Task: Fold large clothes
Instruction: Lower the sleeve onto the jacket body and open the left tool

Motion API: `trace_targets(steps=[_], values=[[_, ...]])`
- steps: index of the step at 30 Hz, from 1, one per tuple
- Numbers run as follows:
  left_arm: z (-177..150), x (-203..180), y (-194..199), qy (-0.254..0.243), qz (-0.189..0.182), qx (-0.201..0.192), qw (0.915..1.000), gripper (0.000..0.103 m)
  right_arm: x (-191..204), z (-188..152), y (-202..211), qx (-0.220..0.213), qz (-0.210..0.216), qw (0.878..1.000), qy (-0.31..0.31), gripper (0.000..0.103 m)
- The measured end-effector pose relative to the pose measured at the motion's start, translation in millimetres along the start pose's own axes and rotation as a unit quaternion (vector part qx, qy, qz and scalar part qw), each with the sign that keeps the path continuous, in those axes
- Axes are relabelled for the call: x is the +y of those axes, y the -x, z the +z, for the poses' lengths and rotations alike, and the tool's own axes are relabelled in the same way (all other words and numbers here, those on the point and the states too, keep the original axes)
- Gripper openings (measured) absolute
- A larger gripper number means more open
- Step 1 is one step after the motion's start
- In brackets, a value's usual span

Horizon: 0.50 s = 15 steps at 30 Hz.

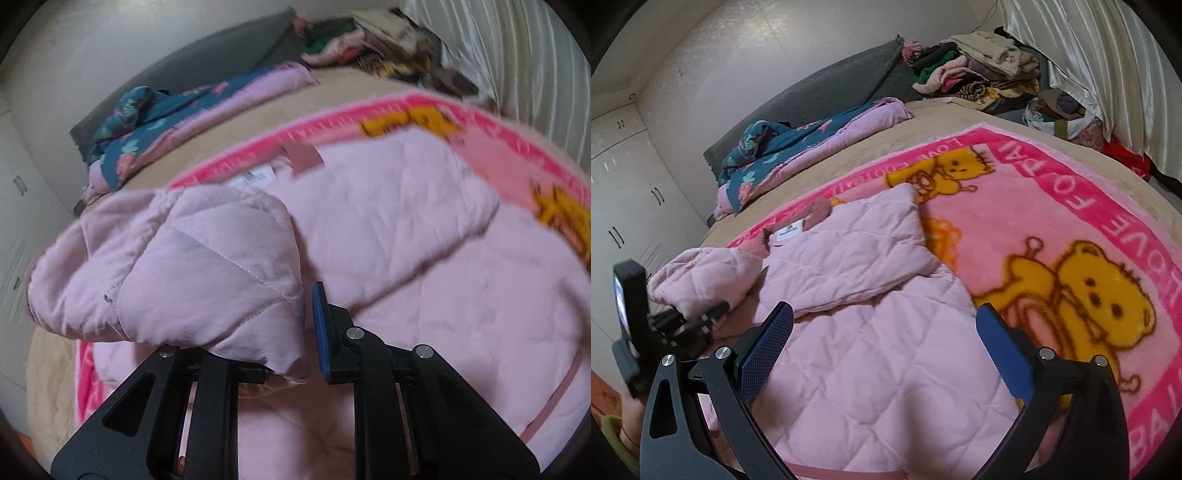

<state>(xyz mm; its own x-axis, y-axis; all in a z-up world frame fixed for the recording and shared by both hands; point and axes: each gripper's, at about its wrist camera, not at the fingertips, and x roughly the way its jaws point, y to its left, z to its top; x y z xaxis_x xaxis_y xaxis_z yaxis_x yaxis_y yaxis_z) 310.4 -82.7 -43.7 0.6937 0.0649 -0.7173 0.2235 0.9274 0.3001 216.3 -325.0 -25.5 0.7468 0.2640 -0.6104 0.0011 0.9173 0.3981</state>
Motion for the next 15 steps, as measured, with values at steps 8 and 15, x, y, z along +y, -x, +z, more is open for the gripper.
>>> trace_targets(steps=[8,15], values=[[-13,-20,-9,-0.048,0.017,0.006,0.9987,0.026,-11,-6,-1,0.009,-0.01,1.0,-0.007,0.098],[-13,-12,5,0.012,-0.04,-0.014,0.999,0.059,-10,-7,5,0.004,-0.016,1.0,-0.005,0.098]])
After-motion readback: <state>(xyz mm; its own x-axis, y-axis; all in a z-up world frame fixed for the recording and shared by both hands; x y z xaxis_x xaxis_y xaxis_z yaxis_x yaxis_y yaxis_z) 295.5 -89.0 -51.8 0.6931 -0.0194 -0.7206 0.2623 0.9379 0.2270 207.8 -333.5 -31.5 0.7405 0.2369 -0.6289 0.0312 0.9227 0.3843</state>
